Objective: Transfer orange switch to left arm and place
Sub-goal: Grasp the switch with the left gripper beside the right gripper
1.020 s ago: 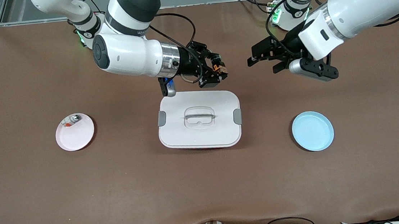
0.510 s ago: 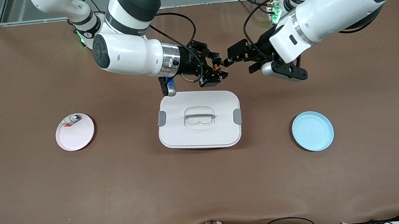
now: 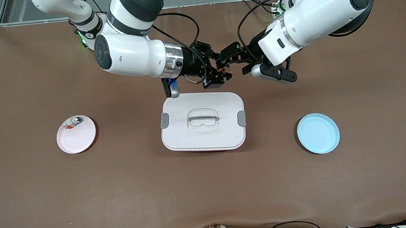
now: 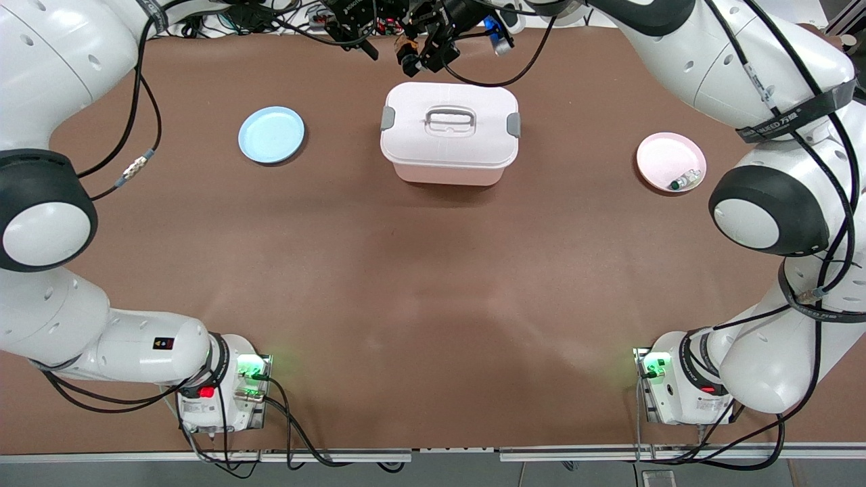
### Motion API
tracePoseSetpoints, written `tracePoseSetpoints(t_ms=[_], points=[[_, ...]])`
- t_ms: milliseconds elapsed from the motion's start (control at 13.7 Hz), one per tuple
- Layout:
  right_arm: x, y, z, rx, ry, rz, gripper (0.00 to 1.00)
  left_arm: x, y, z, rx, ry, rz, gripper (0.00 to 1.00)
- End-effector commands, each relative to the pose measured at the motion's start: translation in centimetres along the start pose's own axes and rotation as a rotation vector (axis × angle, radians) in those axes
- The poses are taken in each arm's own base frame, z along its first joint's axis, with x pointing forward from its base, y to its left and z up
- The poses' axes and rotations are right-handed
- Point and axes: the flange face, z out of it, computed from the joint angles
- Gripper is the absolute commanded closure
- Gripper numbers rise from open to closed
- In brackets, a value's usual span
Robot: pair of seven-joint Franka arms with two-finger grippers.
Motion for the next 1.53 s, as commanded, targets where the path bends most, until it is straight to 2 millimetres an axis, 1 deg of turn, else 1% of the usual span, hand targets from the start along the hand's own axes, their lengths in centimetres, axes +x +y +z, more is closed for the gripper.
tracePoseSetpoints(t_ms=[0,73,146,510,583,656,802,1093,1312,1458], points=[[-0.8,-0.2,-0.1,0.002,-0.019,0.014,0.73,-0.2,0.2,0.0,-0.023,0.02,-0.002,0.15],[-0.7,-0.2,0.0,0.0,-0.018,0.015,0.73,-0.2,0.3,0.2,-0.023,0.018,-0.002,0.19],[-0.7,-0.3,-0.1,0.001,-0.018,0.015,0.73,-0.2,0.3,0.1,-0.025,0.022,0.001,0.21],[-0.7,-0.3,-0.3,0.002,-0.019,0.013,0.73,0.1,0.2,0.5,-0.055,0.035,-0.01,0.22],[-0.7,-0.3,-0.2,0.002,-0.019,0.015,0.73,0.0,0.4,0.5,-0.06,0.039,-0.009,0.22],[-0.7,-0.3,-0.2,0.002,-0.019,0.015,0.73,-0.3,0.8,0.9,-0.06,0.033,-0.001,0.22],[-0.7,-0.3,-0.3,0.004,-0.02,0.013,0.73,-0.3,0.8,1.1,-0.06,0.034,0.0,0.25],[-0.7,-0.3,-0.3,0.002,-0.019,0.013,0.73,-0.3,0.5,1.5,-0.056,0.03,0.016,0.37],[-0.7,-0.3,-0.3,0.002,-0.019,0.013,0.73,-0.3,0.2,1.9,-0.053,0.023,0.01,0.4],[-0.8,-0.4,-0.4,0.005,-0.02,0.012,0.73,-0.4,0.2,1.9,-0.052,0.023,0.011,0.44]])
